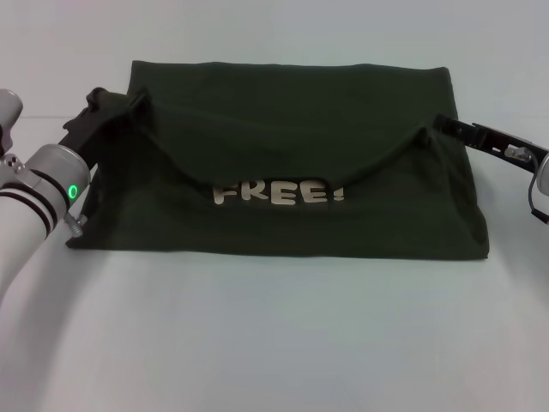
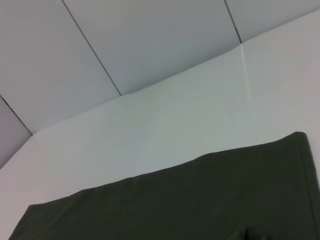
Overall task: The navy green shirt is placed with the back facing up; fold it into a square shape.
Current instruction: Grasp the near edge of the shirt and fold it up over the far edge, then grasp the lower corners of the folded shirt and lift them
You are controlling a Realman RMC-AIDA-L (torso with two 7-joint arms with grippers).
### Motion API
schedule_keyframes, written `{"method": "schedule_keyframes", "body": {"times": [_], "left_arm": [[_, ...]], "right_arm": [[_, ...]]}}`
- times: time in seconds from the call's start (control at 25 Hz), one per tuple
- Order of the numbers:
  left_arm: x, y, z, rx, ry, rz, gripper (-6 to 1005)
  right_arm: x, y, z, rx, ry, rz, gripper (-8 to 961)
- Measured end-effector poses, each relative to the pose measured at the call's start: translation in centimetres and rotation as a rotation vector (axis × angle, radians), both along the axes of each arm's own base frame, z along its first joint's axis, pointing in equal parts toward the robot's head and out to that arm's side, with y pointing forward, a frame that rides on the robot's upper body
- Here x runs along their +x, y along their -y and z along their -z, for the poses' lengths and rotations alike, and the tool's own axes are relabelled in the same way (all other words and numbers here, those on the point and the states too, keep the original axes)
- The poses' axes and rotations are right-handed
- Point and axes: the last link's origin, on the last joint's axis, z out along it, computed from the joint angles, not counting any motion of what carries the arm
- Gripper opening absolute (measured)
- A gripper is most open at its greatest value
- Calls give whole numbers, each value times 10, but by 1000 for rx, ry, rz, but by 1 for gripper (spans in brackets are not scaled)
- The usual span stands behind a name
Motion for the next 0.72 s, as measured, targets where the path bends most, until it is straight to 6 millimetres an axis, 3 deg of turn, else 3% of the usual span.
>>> {"method": "schedule_keyframes", "body": {"times": [0.2,0.48,0.72], "left_arm": [[1,-3,1,-2,-58,-5,684],[16,-6,21,-68,-171,48,679],[2,1,29,-104,-204,-13,676]], "right_arm": [[1,1,0,0,-1,2,919],[1,2,1,-3,-4,3,914],[3,4,2,-9,-10,1,915]]}}
